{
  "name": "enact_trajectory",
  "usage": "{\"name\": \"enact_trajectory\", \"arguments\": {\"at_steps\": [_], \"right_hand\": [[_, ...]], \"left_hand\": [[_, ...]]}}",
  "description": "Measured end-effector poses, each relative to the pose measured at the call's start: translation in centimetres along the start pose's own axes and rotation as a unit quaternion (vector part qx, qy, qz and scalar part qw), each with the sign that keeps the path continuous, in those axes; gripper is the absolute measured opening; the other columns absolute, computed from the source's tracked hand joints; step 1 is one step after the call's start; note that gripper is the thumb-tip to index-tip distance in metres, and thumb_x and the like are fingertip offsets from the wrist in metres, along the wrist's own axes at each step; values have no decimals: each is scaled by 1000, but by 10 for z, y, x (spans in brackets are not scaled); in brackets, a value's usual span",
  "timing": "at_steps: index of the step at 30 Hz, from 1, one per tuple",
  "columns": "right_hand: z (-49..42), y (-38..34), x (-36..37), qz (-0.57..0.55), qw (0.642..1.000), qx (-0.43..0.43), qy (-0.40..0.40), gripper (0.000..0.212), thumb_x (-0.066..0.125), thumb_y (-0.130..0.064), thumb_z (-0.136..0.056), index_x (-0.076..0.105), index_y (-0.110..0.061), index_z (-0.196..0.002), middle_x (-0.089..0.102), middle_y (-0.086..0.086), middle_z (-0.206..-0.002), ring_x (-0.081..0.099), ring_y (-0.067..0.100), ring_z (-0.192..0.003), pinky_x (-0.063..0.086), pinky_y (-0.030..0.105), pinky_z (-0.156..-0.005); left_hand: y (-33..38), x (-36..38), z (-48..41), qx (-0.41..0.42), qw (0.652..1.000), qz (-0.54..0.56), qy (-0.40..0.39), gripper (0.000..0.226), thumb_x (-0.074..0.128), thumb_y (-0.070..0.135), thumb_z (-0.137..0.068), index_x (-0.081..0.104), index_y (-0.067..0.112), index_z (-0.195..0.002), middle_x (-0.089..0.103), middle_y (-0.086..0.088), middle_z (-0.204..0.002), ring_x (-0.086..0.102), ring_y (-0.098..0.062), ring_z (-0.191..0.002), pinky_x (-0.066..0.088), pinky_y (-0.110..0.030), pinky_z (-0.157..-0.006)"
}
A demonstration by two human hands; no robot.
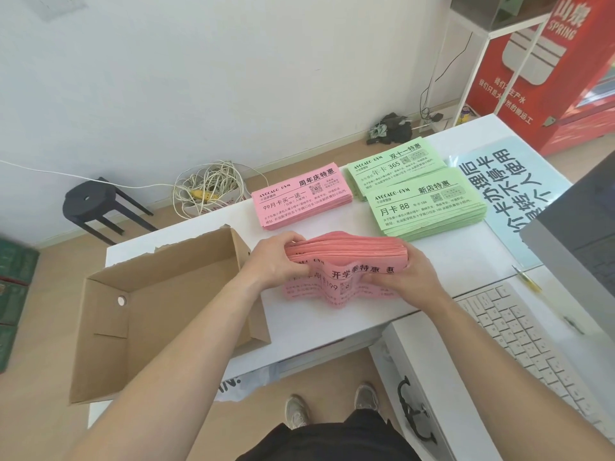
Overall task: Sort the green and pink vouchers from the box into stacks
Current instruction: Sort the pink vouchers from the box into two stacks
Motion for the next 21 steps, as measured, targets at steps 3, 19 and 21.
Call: {"name": "enact_trajectory", "arguments": {"at_steps": [3,19,21], "right_hand": [[4,8,-4,-17,999,16,23,72,100,-18,-54,67,-28,-117,76,-10,-104,71,8,-100,56,39,-93],[9,24,-32,-73,997,-7,-9,73,95,-2,-55,64,-14,-120,76,7,-109,70,23,-108,54,47,-98],[11,26,-32,-77,997,-11,-14,71,92,5,-57,62,-9,-121,76,7,-108,71,20,-106,57,39,-95]], "left_hand": [[2,6,3,-31,994,104,17,85,91,42,-53,54,31,-129,62,13,-115,64,-13,-105,53,-36,-92],[-16,73,31,-42,932,358,25,97,65,5,-63,32,30,-150,45,3,-152,47,-10,-137,49,-44,-106],[-18,78,32,-35,931,362,33,98,69,7,-61,33,31,-150,46,2,-150,46,-12,-138,52,-48,-103]]}}
Point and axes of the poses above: each hand's wrist, its own z-axis away from the middle knuckle, its own x-axis out of the palm, y = z × x, the point moved 1 cm from there along -z, towards the middle knuckle
